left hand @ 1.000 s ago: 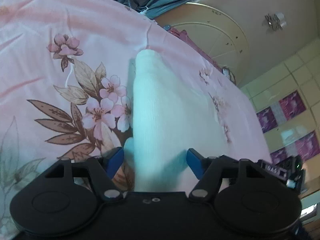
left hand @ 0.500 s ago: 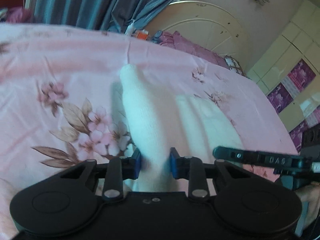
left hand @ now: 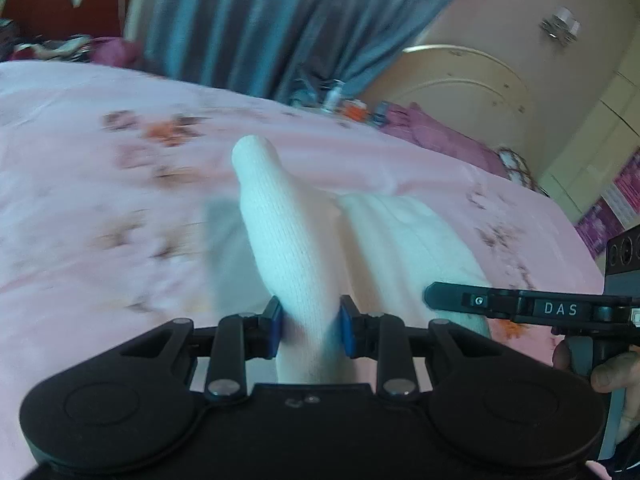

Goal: Fold small clothes

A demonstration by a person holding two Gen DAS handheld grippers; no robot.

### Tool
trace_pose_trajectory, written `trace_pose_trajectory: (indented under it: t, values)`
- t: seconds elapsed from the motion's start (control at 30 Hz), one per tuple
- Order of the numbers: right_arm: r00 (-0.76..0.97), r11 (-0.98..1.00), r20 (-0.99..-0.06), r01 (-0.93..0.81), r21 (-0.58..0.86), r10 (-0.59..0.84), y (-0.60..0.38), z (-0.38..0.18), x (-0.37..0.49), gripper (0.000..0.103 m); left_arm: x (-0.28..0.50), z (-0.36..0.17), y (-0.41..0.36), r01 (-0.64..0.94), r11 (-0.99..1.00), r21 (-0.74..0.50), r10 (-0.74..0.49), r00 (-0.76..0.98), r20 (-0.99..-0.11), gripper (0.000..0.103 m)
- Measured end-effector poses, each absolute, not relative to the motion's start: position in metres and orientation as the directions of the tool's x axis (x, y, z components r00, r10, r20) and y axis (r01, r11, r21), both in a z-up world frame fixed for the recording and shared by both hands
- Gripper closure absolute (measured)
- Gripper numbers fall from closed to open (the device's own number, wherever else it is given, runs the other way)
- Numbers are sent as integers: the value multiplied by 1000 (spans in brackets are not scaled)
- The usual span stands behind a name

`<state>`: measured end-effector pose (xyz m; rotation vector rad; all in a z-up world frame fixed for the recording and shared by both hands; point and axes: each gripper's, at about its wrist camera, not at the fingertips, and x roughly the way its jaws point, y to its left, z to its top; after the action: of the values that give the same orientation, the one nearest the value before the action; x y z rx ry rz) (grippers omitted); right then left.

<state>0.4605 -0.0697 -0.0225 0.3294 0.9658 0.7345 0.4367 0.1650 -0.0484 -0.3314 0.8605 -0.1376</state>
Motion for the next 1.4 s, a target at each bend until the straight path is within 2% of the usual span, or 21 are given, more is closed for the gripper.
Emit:
trace_pose_trajectory:
  t: [0.2,0.33,0.43,0.47,0.5,0.53,0.63,0.67,0.73,0.77,0.97,1.03,1.17,1.3,1.4]
  values:
    - [307,738,-679,-397,546,667,-18,-54,460,75,422,-73,213,-86,924,-372,-243,619,-747,74]
    - [311,770,-709,-350,533,632,-21,-77,459,75,417,-98,234,-141,902,-408,-239,624,-744,40]
    - [307,772,-715,-358,525,628,-21,-74,460,75,410,-99,241,-125,897,-423,-256,633,-730,40]
    - [310,776,-718,-358,519,623,-21,-70,461,71,408,-94,243,-117,903,-412,-252,633,-732,40]
    - [334,792,-725,-361,492,602,-22,-64,459,62,403,-89,244,-109,912,-395,-237,646,-725,41]
    - [391,811,-718,-382,443,576,-24,-52,455,61,399,-79,246,-90,925,-370,-216,675,-705,44]
    - [477,820,-679,-446,360,558,-19,-27,453,61,403,-57,247,-16,950,-313,-199,740,-643,44]
    - [487,818,-674,-465,338,555,-12,-25,456,61,410,-52,246,14,953,-303,-211,747,-630,48]
    - [468,807,-684,-496,321,560,7,-27,469,79,430,-49,239,65,956,-286,-238,741,-628,56]
    - [459,808,-697,-502,309,552,16,-31,476,81,442,-50,234,90,954,-286,-258,729,-634,58]
    - [451,850,-777,-488,198,440,36,-71,508,82,473,-87,223,109,948,-299,-297,634,-714,64]
    - [446,852,-772,-474,225,452,25,-75,511,82,473,-90,224,104,944,-313,-304,640,-706,64]
    - [482,862,-763,-468,192,432,20,-60,500,81,461,-79,221,111,952,-285,-285,659,-696,65]
    - [482,806,-720,-562,185,500,21,-32,458,81,427,-61,219,126,944,-304,-302,703,-644,67]
    - [437,759,-737,-631,157,516,28,-33,433,81,409,-61,209,135,946,-296,-302,701,-646,71]
